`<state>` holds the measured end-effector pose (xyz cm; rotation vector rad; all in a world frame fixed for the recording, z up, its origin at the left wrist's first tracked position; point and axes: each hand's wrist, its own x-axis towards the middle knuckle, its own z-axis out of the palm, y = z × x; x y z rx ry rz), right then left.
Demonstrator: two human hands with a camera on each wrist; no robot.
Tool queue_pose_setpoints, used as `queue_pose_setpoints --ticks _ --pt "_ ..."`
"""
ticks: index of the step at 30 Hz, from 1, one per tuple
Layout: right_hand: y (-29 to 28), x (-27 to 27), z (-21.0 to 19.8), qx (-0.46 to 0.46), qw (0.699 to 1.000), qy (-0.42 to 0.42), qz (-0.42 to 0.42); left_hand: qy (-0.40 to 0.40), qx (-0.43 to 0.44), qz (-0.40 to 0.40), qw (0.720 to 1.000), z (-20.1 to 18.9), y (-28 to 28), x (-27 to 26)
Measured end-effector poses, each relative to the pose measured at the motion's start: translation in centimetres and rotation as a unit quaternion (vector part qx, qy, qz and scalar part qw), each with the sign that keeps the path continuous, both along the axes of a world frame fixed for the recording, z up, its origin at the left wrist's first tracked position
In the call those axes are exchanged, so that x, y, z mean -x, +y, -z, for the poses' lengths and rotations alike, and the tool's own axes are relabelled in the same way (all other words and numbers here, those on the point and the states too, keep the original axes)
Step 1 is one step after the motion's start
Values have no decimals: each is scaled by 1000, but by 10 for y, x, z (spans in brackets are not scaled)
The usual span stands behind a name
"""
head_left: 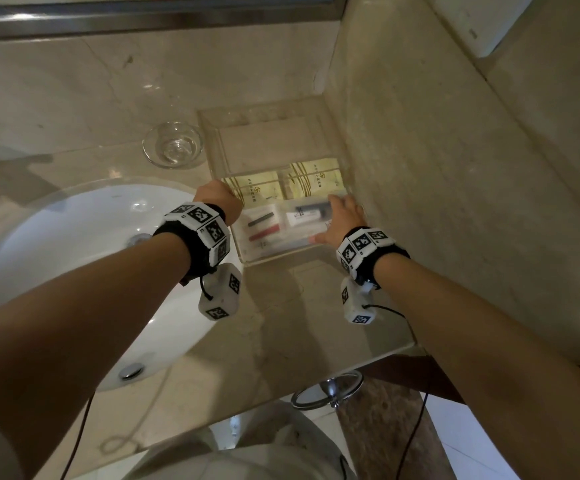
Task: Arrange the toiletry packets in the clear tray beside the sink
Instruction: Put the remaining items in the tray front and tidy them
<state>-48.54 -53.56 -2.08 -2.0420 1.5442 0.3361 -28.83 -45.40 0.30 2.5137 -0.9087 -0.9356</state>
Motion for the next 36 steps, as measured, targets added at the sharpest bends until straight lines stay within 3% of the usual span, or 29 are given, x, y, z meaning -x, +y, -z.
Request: queue_pose_setpoints --ticks 11,16,21,24,36 --pt "4 2 0 7 1000 -16 1 27 9 19 999 6 -2 11" --pt "12 -6 -6 142 980 -105 -90 30 46 -1 998 5 4 7" --pt "28 -26 -7 62 972 -150 -171 76 64 -33 994 6 9 0" --pt "35 -36 -4 29 969 -123 -215 75 72 -39 994 5 12 1" --pt "46 -52 1 66 946 -82 -307 21 69 -5 997 5 12 5"
